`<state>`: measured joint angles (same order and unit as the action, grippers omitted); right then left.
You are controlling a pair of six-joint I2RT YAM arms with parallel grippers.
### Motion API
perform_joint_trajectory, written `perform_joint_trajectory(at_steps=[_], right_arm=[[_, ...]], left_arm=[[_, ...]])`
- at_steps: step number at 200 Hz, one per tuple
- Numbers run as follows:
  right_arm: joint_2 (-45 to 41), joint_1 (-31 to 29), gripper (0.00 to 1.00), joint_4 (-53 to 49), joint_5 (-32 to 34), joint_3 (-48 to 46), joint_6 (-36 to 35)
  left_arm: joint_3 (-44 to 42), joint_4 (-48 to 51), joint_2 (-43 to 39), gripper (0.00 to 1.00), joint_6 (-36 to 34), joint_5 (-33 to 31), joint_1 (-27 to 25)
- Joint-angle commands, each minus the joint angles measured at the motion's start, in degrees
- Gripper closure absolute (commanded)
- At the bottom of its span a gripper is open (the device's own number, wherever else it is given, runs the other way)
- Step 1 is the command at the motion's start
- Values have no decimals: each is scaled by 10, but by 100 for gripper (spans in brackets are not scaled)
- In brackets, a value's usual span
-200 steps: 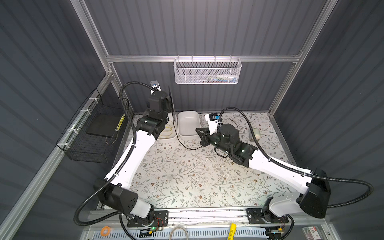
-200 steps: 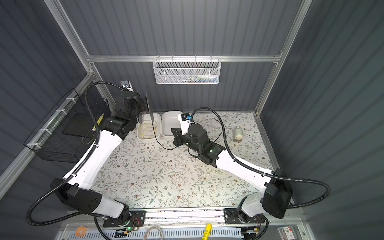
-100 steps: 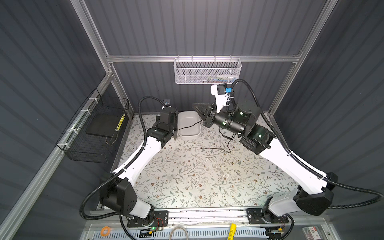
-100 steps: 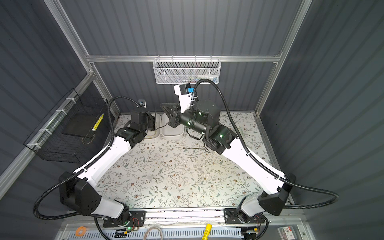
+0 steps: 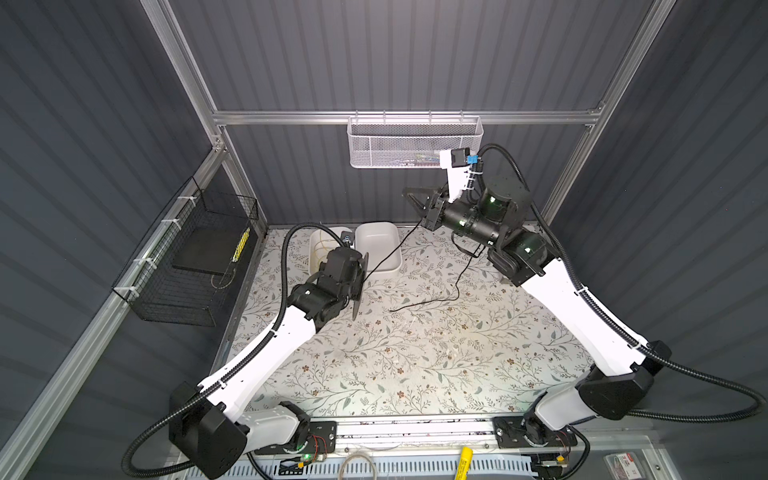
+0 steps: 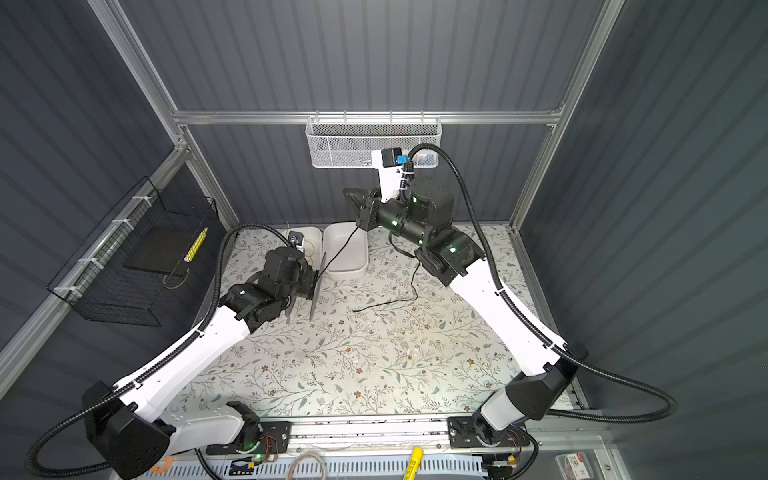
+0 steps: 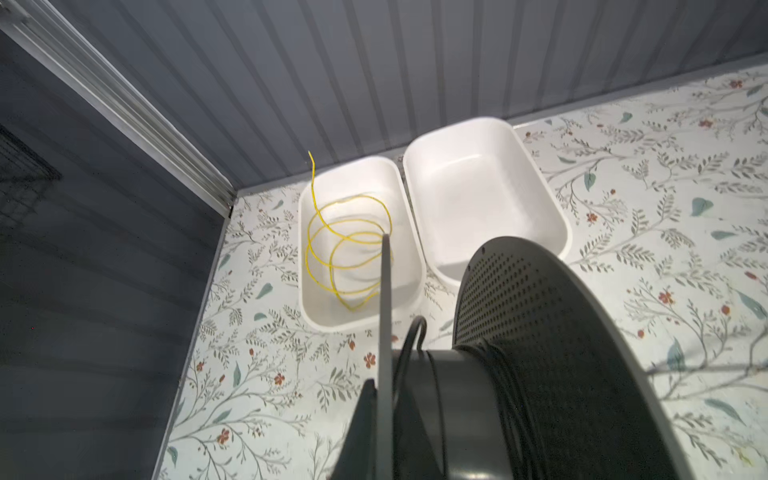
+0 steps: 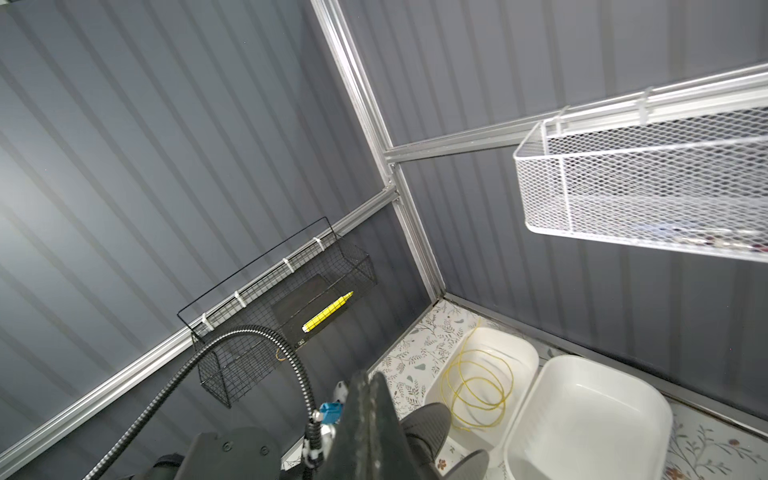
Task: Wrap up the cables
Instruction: 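Carry the black cable around the spool with the right gripper while left holds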
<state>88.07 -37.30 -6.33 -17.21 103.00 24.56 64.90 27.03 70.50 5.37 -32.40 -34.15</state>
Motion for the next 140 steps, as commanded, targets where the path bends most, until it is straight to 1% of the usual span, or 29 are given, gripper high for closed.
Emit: perform_joint_trajectory(at_steps=[1, 9, 34, 74, 104, 140], right_arm=[[12, 23, 100, 4, -15, 9, 25], [16, 30, 100, 6, -40, 7, 32], [29, 40, 100, 16, -50, -2, 47], [50, 67, 100, 36, -76, -9, 78], [66, 95, 98, 36, -95, 3, 91], [89, 132, 97, 18, -112, 39, 99]], left_arm=[[-8, 60, -22, 100, 24, 41, -4], [-11, 74, -23, 100, 22, 56, -5], [-16, 109, -28, 100, 20, 68, -8], [-25, 135, -53, 100, 16, 81, -8], [-32, 152, -59, 100, 14, 95, -8], [-33, 171, -71, 100, 13, 97, -9]])
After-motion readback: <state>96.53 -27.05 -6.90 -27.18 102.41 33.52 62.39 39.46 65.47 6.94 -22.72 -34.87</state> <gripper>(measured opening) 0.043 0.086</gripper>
